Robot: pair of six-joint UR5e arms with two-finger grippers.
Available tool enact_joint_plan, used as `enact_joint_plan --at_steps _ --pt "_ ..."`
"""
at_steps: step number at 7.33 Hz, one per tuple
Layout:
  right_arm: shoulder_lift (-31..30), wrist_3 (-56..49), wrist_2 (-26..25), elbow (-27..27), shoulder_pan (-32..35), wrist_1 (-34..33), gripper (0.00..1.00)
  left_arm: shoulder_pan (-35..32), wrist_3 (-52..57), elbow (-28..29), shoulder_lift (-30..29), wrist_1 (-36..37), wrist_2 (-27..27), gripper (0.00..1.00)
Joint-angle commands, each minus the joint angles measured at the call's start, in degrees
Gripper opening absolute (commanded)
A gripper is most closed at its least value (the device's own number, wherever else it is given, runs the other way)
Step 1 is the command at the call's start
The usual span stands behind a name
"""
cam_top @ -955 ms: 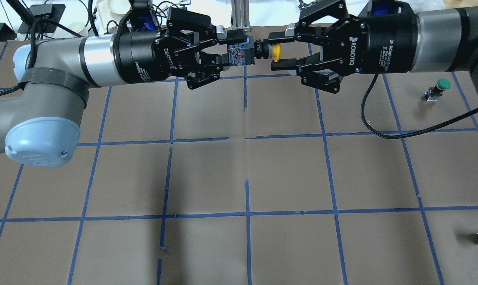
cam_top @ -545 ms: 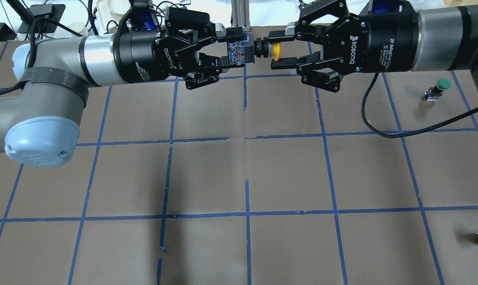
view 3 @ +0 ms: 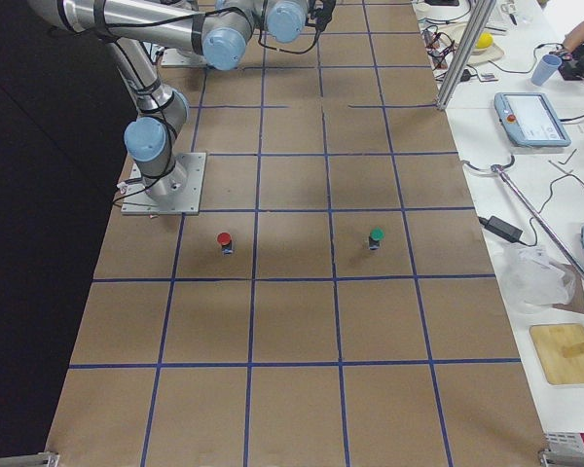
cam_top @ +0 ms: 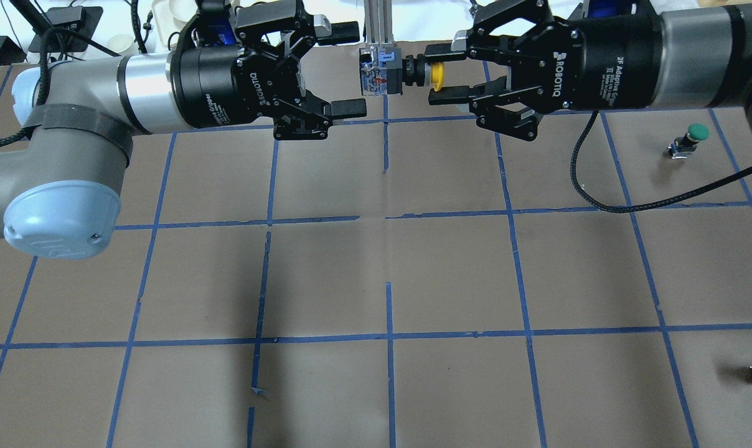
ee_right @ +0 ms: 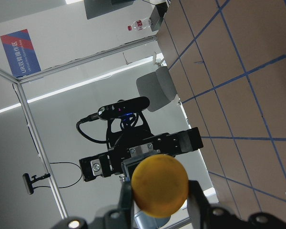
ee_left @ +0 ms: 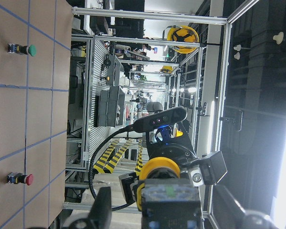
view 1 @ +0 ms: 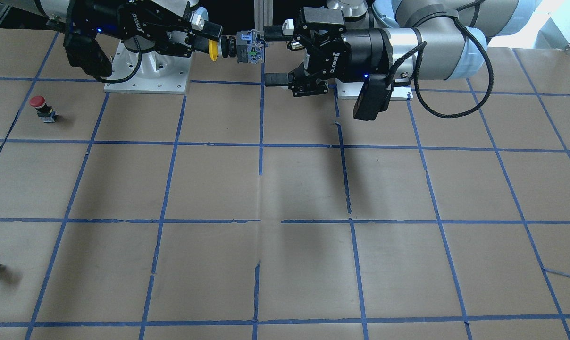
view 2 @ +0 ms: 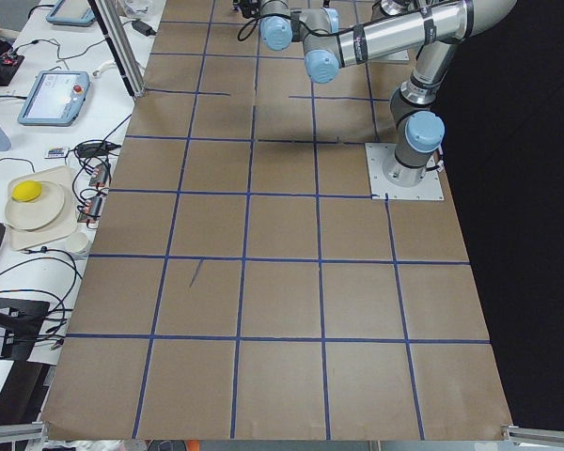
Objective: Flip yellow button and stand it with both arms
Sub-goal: 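Lower the yellow button upright with the right gripper while the left gripper withdraws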
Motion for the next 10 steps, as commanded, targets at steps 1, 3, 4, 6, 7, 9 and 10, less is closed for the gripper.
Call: enact_joint_plan --at_steps 1,3,4,6,7,9,10 --pt "-0.8 -0.7 -11.5 -1.1 -0.6 -1.1 0.36 3.7 -0.1 0.4 -0.3 0.3 11.8 0.99" --pt "-2.9 -2.5 -32.7 -2.0 -0.3 -0.6 0.36 4.2 -0.2 1.6 -1.1 0.2 24.1 0.99" --pt "-3.5 -5.6 -43.0 -1.7 -0.4 -0.5 0.36 4.2 -0.2 4.6 -2.3 -0.2 34.4 0.99" --pt "-3.7 -15.6 -65.1 -1.5 -0.7 -0.8 0.35 2.5 -0.1 12.4 -5.8 -1.6 53.9 0.96" --pt "-3.3 -24.0 -70.3 -1.1 -2.0 -1.2 0.36 0.1 0.1 14.1 -5.8 -2.6 64.4 0.96" --pt "-1.8 -40.5 -79.0 3.0 -12.2 -8.3 0.35 -6.2 0.3 16.2 -5.0 -5.7 88.6 0.99" --pt "-1.1 -49.3 -79.1 6.2 -19.0 -15.2 0.35 -6.5 0.3 17.9 -4.8 -9.4 90.0 0.99"
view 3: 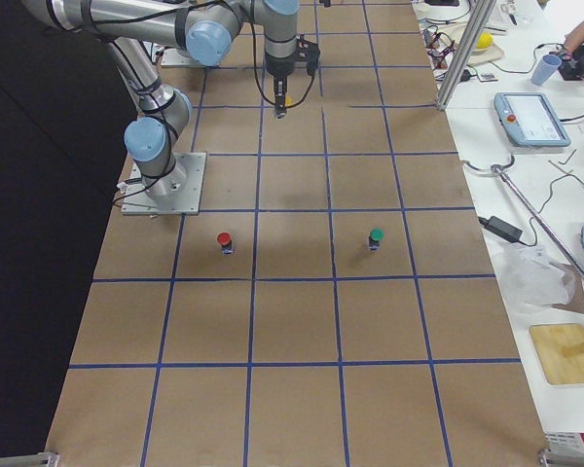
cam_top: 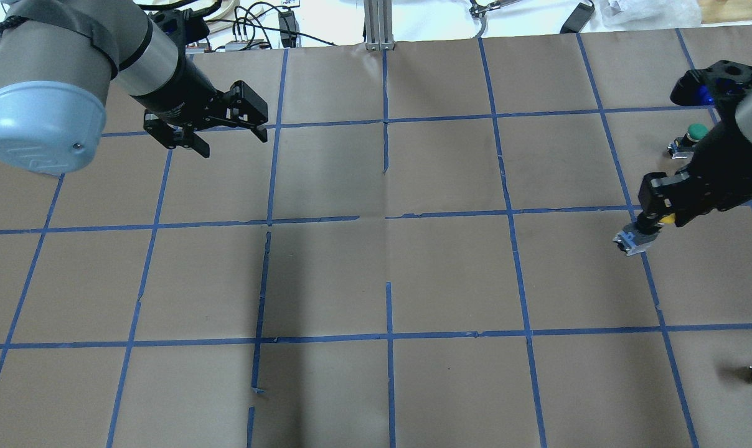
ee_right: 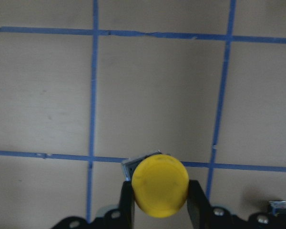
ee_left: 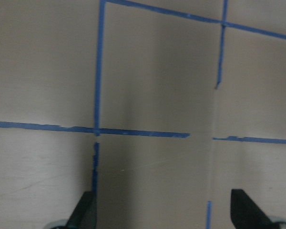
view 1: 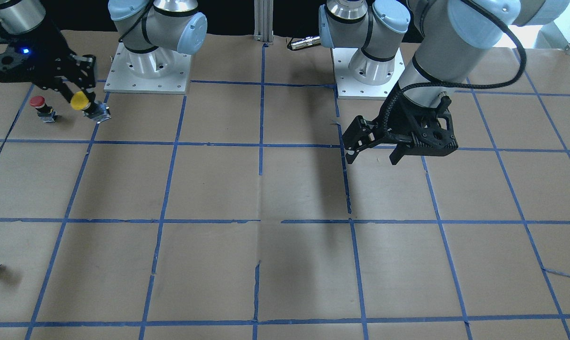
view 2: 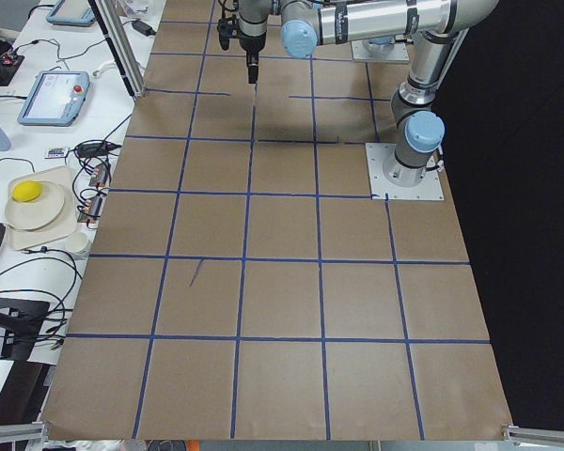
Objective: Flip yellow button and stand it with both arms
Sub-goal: 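Lower the yellow button upright with the right gripper while the left gripper withdraws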
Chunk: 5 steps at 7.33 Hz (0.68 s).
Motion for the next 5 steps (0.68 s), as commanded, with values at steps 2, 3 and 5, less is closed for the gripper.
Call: enact_joint_plan --at_steps 2,3,5 --pt "5.2 -24.6 -0.9 12.3 -16.3 -26.7 0.35 -1.6 0.1 7.1 -1.1 -8.1 3.0 1.00" --pt "8.5 -25.2 -0.7 14.0 -18.5 -36.0 0.33 -1.5 0.2 7.4 -1.3 -8.1 1.7 1.00" --pt "16.4 -26.5 3.6 14.1 -21.7 -46.1 0.27 -1.4 0.2 8.0 -1.2 -8.1 1.4 1.00"
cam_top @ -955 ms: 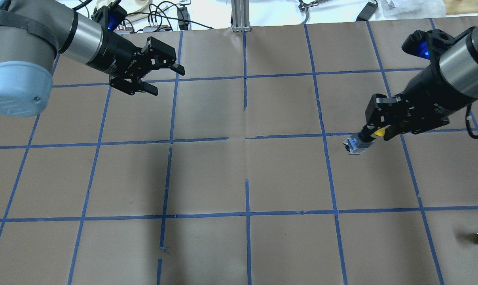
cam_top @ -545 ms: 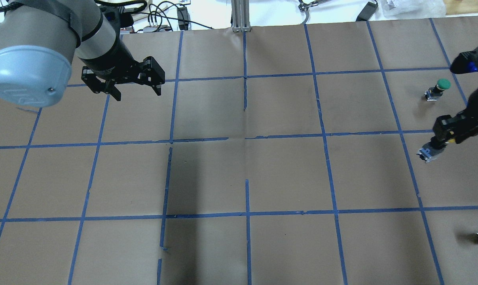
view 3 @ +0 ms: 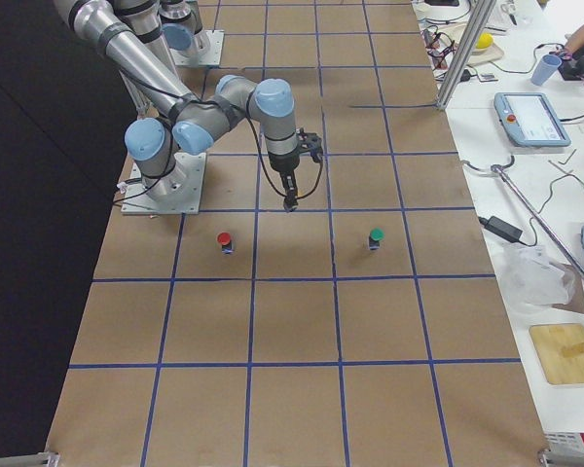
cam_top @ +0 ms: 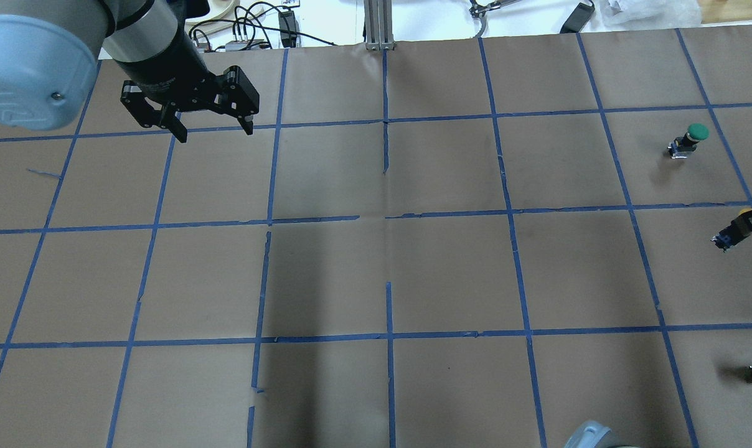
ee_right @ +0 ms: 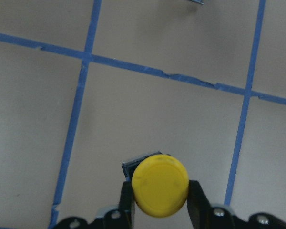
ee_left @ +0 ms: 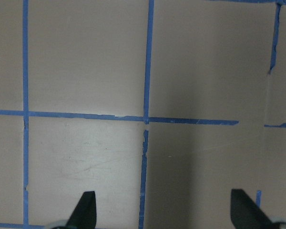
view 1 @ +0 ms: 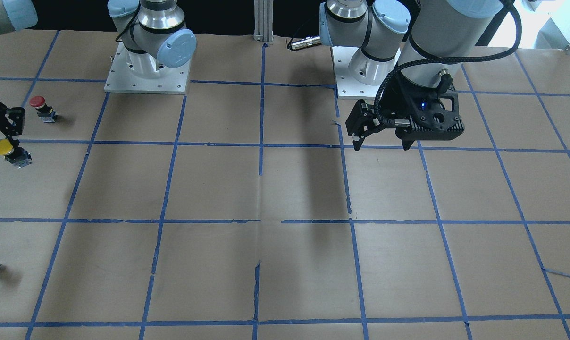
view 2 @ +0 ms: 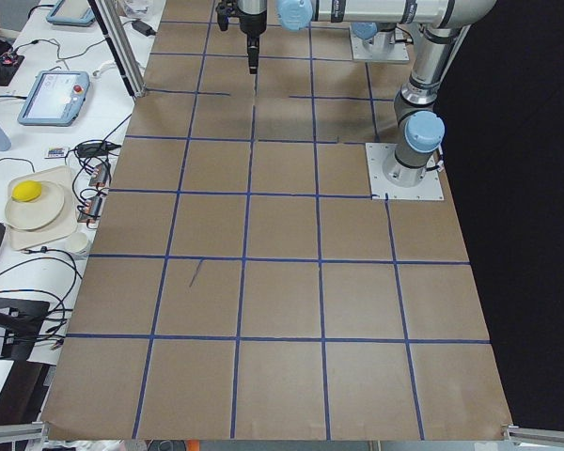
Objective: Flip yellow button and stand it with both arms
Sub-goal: 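Set the yellow button cap-up on the table and open the right gripper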
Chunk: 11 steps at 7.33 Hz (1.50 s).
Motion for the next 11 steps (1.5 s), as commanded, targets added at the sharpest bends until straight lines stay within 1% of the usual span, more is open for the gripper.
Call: enact_joint_plan --at_steps 1,2,3,4,5,6,8,9,10,11 --pt "6.5 -1.8 1.9 0.9 -4.8 -8.5 0.24 0.0 0.0 0.9 -0.1 -0.1 -0.5 1.00" --pt "6.3 -2.1 2.9 2.0 -5.5 -8.8 0.24 0.0 0.0 1.1 0.1 -0.1 -1.3 1.00" --pt "6.2 2.6 2.1 4.1 -5.6 -9.4 0.24 0.1 0.0 1.1 0.3 -0.1 -1.3 1.00" --pt "6.2 11.0 0.5 4.8 -5.6 -10.1 0.23 0.1 0.0 1.1 0.3 -0.1 -1.4 1.00" --pt "6.4 16.4 -1.3 5.2 -5.6 -9.5 0.14 0.2 0.0 1.1 0.3 0.4 -1.4 1.00" --pt "6.4 18.5 -4.3 6.1 -5.5 -9.7 0.08 0.1 0.0 1.2 0.3 0.3 -1.4 1.00" --pt "6.6 19.0 -4.8 6.6 -5.3 -9.9 0.09 0.1 0.0 1.2 0.5 0.2 -1.4 1.00" --pt "6.4 19.0 -4.6 6.4 -5.0 -9.9 0.16 0.1 0.0 1.2 0.5 0.2 -1.4 1.00" --pt "6.3 18.3 -3.6 6.1 -5.0 -10.8 0.50 0.0 0.0 1.2 0.6 0.1 -1.4 1.00" --pt "6.7 18.2 -1.1 6.1 -5.0 -11.7 0.93 0.0 0.0 1.1 0.6 0.0 -1.4 1.00"
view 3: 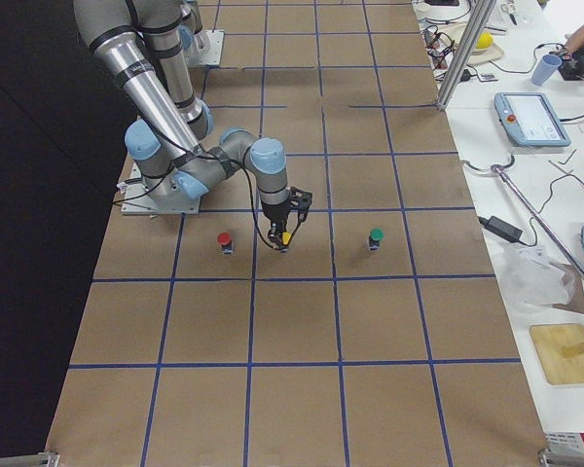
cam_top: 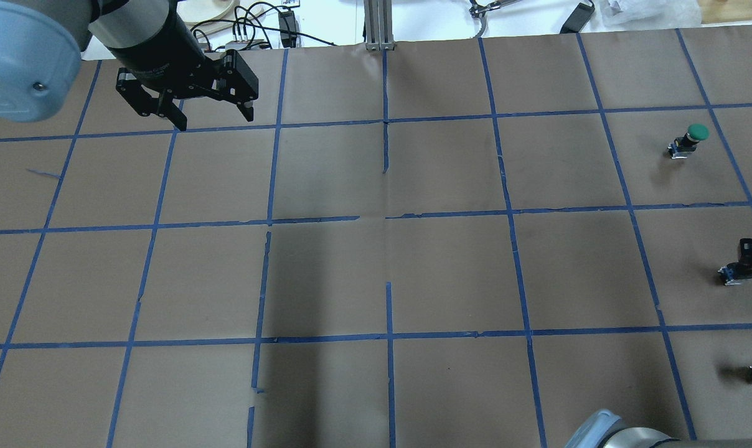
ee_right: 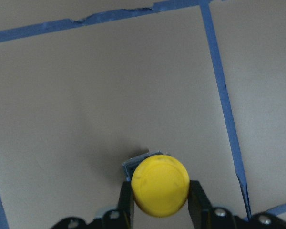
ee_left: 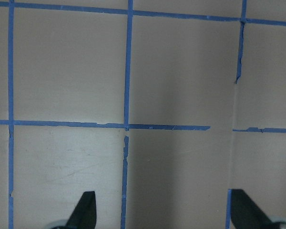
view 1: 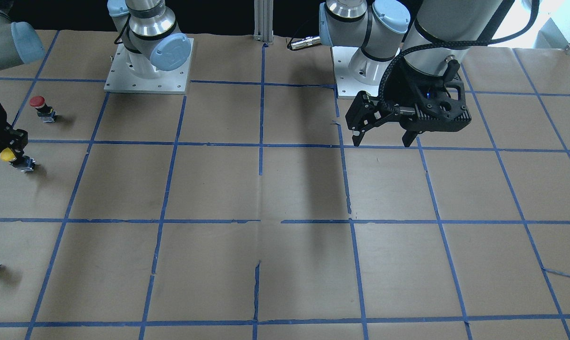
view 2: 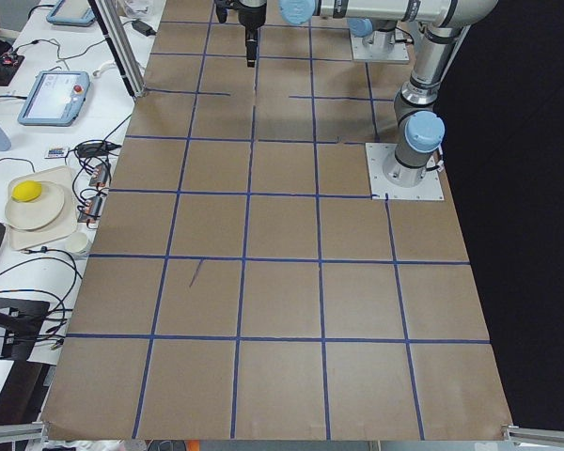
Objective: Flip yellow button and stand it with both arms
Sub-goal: 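Set the yellow button cap-up on the table and open the right gripper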
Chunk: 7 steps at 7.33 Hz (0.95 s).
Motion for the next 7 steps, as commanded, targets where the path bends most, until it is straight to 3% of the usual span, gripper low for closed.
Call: enact_joint_plan --at_steps 1,3,5,7 --pt "0.1 -0.3 2.2 -0.2 0.1 -0.7 1.00 0.1 0.0 -0.2 0.1 -0.1 0.0 1.00" --pt "-1.6 -1.5 2.4 -2.4 0.2 1.2 1.00 0.1 0.0 -0.2 0.1 -0.2 0.0 1.00" --pt "-9.4 -2.4 2.5 -11.1 1.5 21.9 1.00 0.1 0.0 0.0 0.2 -0.3 0.1 1.00" --pt "-11.0 -2.4 2.6 -26.1 1.9 43.4 1.00 0.5 0.0 0.4 0.4 -0.5 0.2 1.00"
